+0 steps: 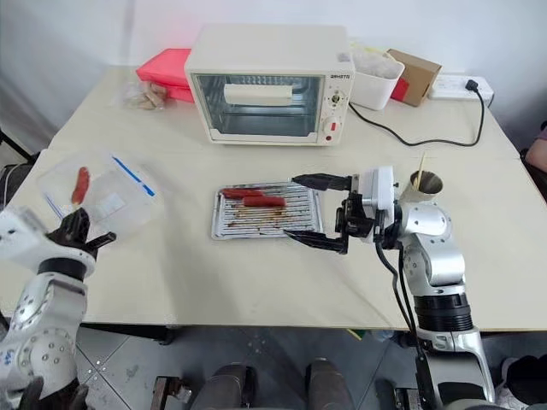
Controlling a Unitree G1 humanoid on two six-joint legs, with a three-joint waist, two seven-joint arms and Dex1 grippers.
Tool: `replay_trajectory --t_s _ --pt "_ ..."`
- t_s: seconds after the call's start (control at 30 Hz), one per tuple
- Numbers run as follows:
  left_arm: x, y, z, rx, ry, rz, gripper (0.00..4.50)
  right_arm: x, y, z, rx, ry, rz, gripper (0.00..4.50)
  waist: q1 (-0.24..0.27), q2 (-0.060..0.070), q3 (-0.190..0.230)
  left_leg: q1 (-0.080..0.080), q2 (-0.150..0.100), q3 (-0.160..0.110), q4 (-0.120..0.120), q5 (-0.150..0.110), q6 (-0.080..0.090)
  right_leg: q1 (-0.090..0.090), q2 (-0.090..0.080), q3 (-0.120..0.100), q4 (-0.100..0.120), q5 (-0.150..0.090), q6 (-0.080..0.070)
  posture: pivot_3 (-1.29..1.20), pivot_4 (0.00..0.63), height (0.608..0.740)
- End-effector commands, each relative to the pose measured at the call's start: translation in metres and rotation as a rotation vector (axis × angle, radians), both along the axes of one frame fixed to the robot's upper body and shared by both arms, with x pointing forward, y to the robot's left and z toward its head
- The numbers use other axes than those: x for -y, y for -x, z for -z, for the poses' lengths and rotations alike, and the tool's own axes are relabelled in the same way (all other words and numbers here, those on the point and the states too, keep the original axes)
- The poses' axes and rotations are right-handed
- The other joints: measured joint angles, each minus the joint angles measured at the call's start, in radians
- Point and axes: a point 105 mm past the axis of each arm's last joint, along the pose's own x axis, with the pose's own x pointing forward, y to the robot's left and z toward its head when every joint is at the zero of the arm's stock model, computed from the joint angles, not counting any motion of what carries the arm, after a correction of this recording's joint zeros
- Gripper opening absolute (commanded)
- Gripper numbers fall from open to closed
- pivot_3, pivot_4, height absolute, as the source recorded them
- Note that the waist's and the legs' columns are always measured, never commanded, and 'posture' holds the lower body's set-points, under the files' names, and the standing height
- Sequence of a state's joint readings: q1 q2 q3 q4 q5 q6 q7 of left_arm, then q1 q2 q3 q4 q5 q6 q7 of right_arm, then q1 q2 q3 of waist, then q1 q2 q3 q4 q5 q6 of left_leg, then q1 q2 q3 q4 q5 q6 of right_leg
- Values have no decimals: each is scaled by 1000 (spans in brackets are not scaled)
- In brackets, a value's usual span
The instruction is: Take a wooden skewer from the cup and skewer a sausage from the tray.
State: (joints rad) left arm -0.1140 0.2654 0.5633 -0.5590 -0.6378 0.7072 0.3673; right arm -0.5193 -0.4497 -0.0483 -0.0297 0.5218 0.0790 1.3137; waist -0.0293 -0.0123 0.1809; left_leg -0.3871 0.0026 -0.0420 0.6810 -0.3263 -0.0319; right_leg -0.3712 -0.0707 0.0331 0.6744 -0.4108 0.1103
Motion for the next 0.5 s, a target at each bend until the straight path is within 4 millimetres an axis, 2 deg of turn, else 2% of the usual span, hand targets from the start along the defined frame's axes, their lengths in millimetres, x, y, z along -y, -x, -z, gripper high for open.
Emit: replay_trajectory --t_s 0.03,0.1,0.2,0.5 --pt "0 -6 -5 -11 -8 4 131 2 5 -7 45 -13 5 4478 -1 0 0 0 0 0 0 0 0 0 0 0 0 0 0 0 150 740" --pt "-2 -8 -9 -9 -3 -24 131 2 5 -7 51 -19 11 4478 1 0 0 0 0 0 0 0 0 -1 0 0 1 0 0 0 150 740" --pt "-2 -8 -14 0 -2 -34 842 2 5 -10 61 -28 23 4500 2 0 0 0 0 0 0 0 0 0 0 0 1 0 0 0 150 740" --pt "-11 -5 -20 12 -26 -57 3553 4 2 -16 80 -34 34 4500 2 0 0 0 0 0 0 0 -1 0 0 0 0 0 0 0 150 740"
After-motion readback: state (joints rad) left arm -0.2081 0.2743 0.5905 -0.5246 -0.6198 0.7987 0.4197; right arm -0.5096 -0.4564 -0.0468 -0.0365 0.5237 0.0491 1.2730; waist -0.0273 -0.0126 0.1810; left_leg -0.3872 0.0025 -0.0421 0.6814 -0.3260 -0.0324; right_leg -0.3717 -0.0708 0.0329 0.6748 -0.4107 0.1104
